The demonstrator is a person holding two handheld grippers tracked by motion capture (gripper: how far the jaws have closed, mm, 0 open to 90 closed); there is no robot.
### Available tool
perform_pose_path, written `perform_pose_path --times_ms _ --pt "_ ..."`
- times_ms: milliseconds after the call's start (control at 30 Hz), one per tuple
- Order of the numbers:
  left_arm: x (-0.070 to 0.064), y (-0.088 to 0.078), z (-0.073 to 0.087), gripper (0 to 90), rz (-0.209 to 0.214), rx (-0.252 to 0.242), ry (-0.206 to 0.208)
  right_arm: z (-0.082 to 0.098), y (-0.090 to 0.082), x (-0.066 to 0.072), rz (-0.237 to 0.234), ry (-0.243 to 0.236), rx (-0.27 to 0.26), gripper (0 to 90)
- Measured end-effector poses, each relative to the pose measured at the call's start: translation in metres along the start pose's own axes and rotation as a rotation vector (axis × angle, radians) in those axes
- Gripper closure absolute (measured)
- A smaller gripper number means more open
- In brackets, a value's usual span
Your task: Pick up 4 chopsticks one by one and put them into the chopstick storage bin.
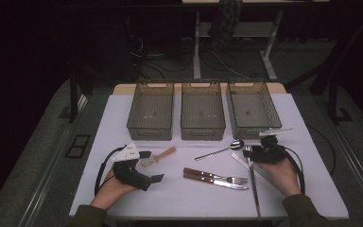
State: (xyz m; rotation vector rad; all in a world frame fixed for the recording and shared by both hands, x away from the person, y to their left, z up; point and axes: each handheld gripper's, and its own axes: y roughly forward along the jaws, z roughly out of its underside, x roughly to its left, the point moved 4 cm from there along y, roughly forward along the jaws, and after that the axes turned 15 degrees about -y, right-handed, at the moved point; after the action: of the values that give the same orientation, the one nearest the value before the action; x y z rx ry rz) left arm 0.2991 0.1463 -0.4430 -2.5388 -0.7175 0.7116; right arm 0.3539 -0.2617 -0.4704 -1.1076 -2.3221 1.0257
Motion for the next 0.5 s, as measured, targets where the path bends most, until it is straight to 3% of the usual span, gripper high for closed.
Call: perform_pose_path --times_ms 500 --pt "-0.0006 0.0007 0.0001 0.2 0.002 0.003 0.001 0.0021 0.0044 0.0014 0.009 0.009 0.025 55.8"
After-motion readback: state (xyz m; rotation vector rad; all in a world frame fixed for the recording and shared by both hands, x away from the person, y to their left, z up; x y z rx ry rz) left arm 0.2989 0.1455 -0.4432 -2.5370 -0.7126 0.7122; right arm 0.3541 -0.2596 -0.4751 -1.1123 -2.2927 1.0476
